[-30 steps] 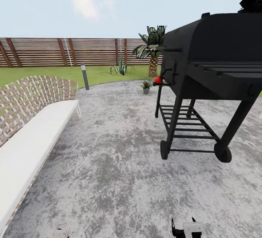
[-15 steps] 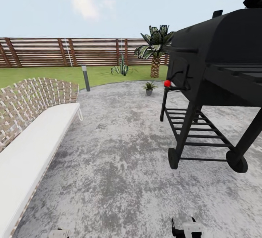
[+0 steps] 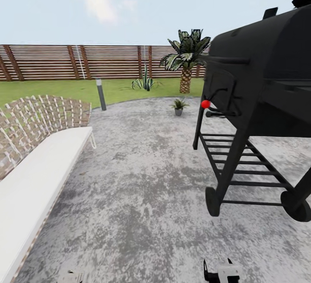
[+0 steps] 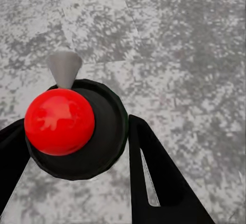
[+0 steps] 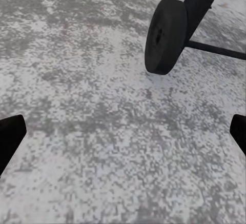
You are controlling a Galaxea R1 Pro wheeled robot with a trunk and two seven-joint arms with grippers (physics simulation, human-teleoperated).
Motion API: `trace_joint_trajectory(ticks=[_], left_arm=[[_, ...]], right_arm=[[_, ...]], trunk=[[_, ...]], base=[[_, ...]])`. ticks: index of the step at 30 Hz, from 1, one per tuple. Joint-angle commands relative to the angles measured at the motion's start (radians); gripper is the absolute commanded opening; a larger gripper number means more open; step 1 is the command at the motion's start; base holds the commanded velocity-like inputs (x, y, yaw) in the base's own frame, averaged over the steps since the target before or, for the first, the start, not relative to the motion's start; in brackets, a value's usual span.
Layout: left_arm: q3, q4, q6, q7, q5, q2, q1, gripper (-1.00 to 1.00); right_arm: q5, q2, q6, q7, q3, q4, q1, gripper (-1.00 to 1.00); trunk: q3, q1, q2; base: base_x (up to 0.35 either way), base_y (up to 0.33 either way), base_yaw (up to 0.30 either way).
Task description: Pick up the pesticide atomizer in the garden and spray insectifuge to fully cover both potted plants in the garden.
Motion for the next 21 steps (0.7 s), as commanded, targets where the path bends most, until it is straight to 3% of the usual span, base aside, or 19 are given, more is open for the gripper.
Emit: trace_joint_trajectory(ticks=[1, 6, 21], left_arm=[[0.006, 0.001, -0.001, -0.01, 0.006, 0.0, -0.001, -1.0], [0.006, 0.001, -0.001, -0.01, 0.005, 0.0, -0.001, -1.0], [0.006, 0.001, -0.001, -0.01, 0.006, 0.0, -0.001, -1.0]], right_arm=[[0.011, 0.0, -0.001, -0.008, -0.004, 0.001, -0.001, 1.0], [0.011, 0.0, -0.001, -0.008, -0.004, 0.001, -0.001, 1.0], [0.011, 0.0, -0.001, -0.008, -0.004, 0.0, 0.0, 1.0]], trunk=[[-0.001, 0.0, 0.0], [-0.001, 0.0, 0.0], [-0.001, 0.0, 0.0]], base=[[0.338, 0.0, 0.0], [0.338, 0.045, 0.0], [0.313, 0.165, 0.0]])
